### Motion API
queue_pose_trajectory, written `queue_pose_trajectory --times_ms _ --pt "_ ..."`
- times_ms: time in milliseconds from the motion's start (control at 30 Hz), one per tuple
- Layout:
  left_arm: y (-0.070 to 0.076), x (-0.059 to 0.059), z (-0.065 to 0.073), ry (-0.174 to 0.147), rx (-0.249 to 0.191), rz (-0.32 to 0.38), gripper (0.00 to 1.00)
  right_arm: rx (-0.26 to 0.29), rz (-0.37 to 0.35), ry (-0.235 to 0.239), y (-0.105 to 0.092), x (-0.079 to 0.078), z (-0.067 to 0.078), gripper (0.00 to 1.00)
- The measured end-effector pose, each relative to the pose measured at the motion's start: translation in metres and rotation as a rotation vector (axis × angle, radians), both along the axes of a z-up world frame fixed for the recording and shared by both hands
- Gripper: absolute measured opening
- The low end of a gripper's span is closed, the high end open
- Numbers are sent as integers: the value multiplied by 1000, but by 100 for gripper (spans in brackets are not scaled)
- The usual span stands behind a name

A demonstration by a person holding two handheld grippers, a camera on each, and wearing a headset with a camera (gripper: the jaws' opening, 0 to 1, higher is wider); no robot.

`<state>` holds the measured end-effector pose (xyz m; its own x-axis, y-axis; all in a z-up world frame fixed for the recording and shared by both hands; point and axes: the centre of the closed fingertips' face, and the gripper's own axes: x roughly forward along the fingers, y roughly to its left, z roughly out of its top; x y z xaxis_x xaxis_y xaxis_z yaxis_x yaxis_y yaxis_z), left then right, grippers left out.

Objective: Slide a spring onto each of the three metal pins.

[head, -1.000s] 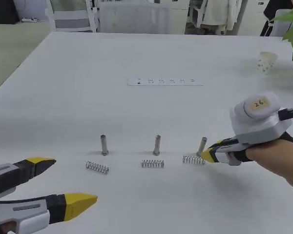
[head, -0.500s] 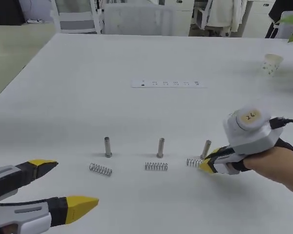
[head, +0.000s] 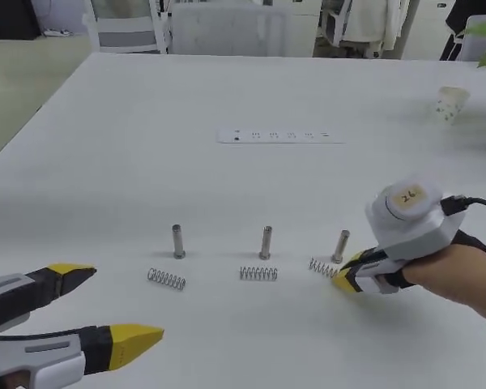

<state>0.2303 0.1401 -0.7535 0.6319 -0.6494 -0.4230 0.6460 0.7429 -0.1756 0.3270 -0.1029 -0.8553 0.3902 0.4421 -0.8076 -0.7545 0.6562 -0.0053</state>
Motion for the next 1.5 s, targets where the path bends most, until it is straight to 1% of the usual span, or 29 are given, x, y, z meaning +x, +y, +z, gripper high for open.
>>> queue_pose_trajectory --times_ms 367,433,567,600,767,867,1033,1233,1333,1400,1500 --pt "0 -1 0 1 -2 -1 71 -23 27 -12 0 -1 -1 8" --pt "-1 -1 0 1 -3 -3 71 -20 30 -14 0 -1 1 8" --pt "-4 -3 -2 6 -4 -13 71 -10 30 -3 -3 -5 4 8" --pt "-5 -3 -3 8 -4 -16 71 -9 32 6 -3 -7 4 8" --pt "-14 -4 -11 17 15 -61 70 -4 42 26 -2 -15 6 7" --pt "-18 -1 -13 19 8 -76 69 10 52 34 2 -20 10 8" --pt "-31 0 -15 6 21 -151 69 32 69 40 10 -28 16 8" --pt "-36 5 -18 -1 29 -198 67 75 85 49 23 -36 23 7" --pt "-39 5 -20 -3 32 -229 66 93 118 56 32 -43 26 7" --pt "-43 2 -22 6 30 -257 66 90 138 56 37 -47 26 7" --pt "-49 0 -24 8 32 -286 66 88 176 66 46 -54 25 7"
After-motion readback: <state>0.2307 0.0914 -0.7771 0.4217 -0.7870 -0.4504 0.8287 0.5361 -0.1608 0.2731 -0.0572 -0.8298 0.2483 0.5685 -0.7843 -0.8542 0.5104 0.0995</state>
